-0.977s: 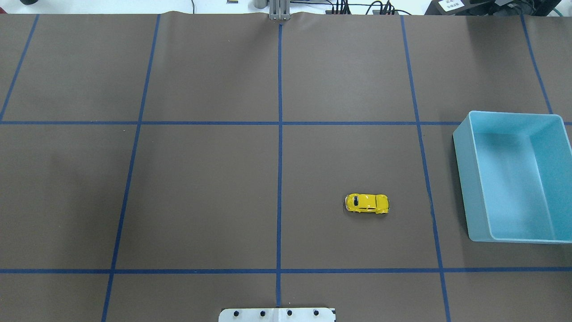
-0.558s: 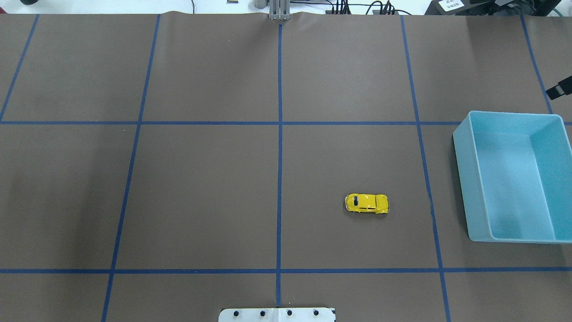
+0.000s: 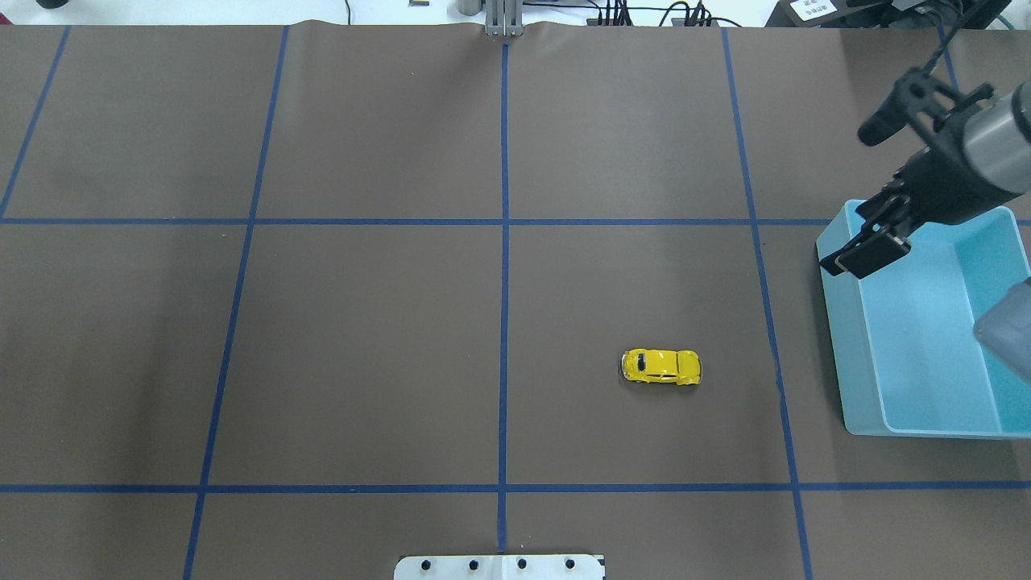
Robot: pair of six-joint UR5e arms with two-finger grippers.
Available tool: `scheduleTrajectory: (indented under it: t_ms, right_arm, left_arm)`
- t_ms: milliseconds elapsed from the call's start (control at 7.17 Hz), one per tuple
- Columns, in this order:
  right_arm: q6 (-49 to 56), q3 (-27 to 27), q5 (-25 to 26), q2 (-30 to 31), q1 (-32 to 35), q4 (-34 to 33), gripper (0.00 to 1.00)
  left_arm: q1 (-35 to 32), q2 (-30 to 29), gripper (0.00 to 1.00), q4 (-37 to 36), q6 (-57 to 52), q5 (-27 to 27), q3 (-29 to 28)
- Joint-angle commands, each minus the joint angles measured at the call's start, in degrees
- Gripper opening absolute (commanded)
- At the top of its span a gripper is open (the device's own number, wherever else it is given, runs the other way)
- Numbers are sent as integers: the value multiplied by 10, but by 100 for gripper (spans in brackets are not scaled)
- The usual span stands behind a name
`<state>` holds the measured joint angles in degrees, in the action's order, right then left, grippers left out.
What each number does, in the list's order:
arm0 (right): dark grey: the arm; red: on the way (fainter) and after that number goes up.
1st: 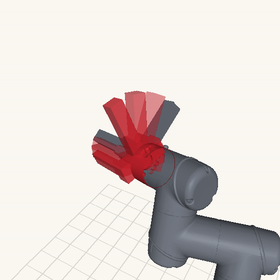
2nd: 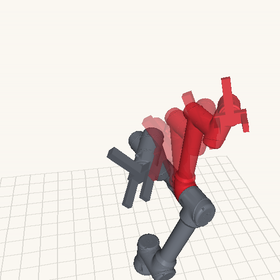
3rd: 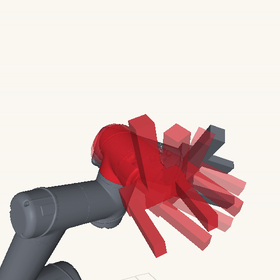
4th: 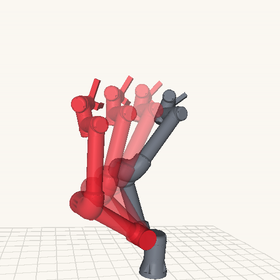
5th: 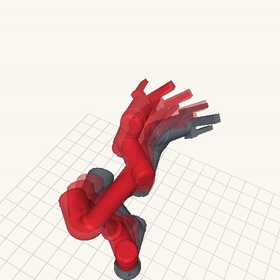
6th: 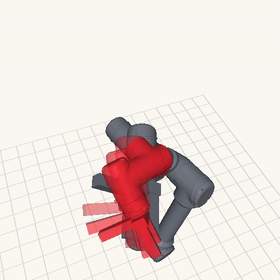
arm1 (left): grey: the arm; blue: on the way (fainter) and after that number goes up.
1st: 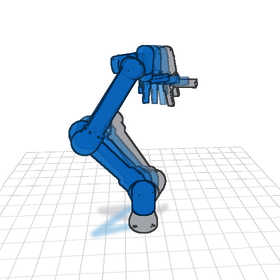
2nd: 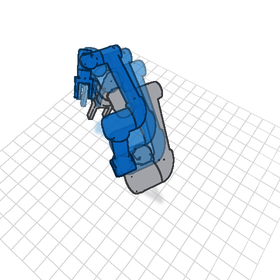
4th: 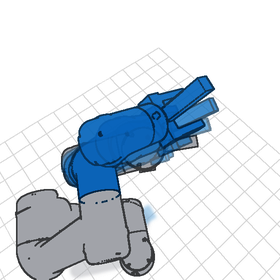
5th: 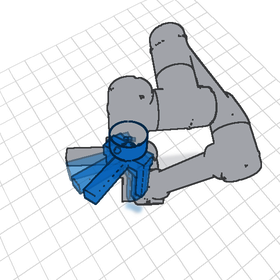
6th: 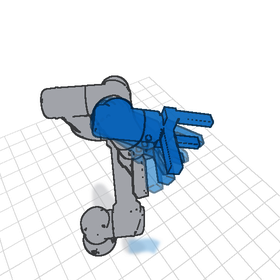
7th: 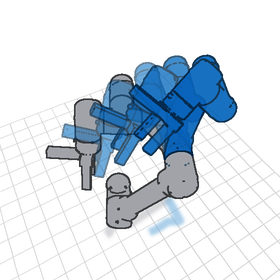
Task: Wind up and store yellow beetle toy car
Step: 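Move the right gripper from beside the bin down over the car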
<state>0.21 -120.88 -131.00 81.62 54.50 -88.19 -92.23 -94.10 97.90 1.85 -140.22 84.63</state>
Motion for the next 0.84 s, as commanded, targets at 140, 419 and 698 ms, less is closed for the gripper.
scheduleTrajectory:
  t_ms: [140,419,698]
  right_arm:
    - [2,23,122,-3,-143,106,100]
    - [1,55,175,-10,-196,145,100]
    - [-4,70,203,-23,-236,149,100]
  left_arm:
    - [0,1,100,4,0,-1,-1]
    - [0,4,100,5,0,-1,-3]
    - [0,1,100,7,0,0,-10]
